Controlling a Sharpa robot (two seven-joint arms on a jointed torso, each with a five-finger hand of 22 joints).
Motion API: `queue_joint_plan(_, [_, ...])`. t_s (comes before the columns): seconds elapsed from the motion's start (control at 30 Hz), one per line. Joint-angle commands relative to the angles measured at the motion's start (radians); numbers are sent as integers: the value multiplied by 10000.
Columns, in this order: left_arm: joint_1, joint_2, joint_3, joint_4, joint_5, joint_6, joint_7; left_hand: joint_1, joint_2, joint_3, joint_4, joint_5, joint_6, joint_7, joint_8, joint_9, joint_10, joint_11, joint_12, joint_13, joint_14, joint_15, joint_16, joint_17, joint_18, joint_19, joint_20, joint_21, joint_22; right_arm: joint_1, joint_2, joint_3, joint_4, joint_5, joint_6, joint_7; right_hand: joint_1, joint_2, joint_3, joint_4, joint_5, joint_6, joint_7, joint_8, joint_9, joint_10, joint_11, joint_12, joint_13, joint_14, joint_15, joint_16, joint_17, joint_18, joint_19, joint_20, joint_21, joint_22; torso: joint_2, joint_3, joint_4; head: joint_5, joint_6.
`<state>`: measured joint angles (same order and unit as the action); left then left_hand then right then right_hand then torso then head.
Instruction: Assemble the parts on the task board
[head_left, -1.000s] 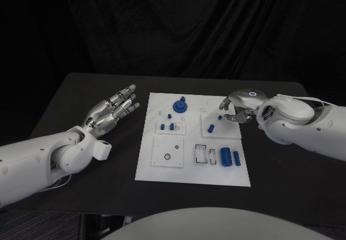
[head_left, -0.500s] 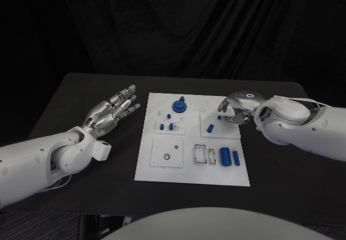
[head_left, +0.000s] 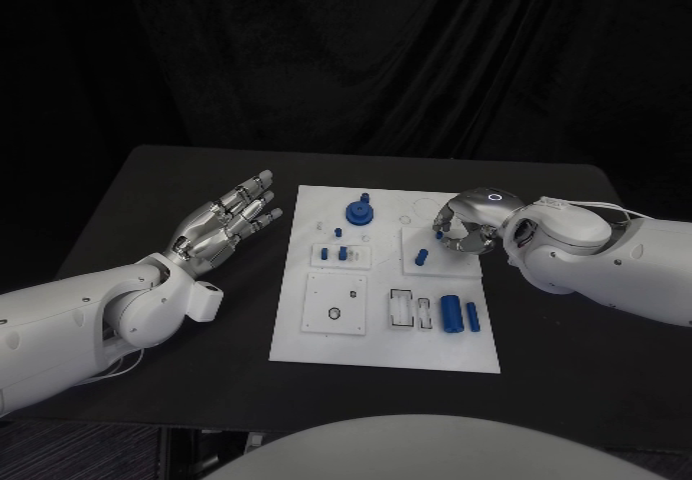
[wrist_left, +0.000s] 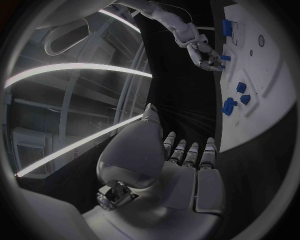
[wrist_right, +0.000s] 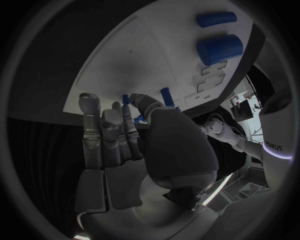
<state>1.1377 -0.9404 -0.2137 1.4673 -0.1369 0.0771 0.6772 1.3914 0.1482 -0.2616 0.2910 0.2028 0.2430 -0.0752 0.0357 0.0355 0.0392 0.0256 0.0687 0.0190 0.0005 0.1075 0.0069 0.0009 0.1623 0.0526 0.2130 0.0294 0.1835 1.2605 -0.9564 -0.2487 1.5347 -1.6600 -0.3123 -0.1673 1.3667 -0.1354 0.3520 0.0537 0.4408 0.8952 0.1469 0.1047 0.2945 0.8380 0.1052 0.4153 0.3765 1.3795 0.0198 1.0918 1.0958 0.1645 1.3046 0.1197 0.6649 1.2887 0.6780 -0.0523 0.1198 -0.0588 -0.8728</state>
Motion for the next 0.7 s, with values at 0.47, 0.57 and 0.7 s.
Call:
queue_joint_plan(0.47, [-93, 60, 9, -72, 75, 310, 786, -18, 108, -59, -34, 84, -114, 19, -53, -15, -14, 121, 14, -14, -5, 191, -69, -9, 154, 43, 185, 71, 58, -149, 154, 7, -225, -8, -50, 182, 210, 267, 199, -206, 101, 515, -83, 381, 356, 492, -168, 330, 45, 149, -145, 193, 56, -161, 190, -128, 373, 201, 0, -16, -5, -5, 2])
queue_joint_plan(0.57, [-110, 65, 9, -88, 75, 324, 769, -18, 108, -59, -34, 84, -114, 19, -53, -15, -14, 121, 14, -14, -5, 191, -69, -9, 154, 43, 185, 71, 58, -155, 179, 7, -252, -8, -90, 217, 210, 267, 199, -206, 101, 515, -83, 381, 356, 492, -168, 330, 45, 149, -145, 193, 56, -161, 190, -128, 373, 201, 3, -22, 1, -8, 2])
queue_joint_plan(0.7, [-119, 68, 9, -95, 75, 330, 764, -18, 108, -59, -34, 84, -114, 19, -53, -15, -14, 121, 14, -14, -5, 191, -69, -9, 154, 43, 185, 71, 58, -157, 188, 7, -260, -8, -124, 236, 210, 267, 199, -206, 101, 515, -83, 381, 356, 492, -168, 330, 45, 149, -145, 193, 56, -161, 190, -128, 373, 201, -2, -27, 4, -8, 2])
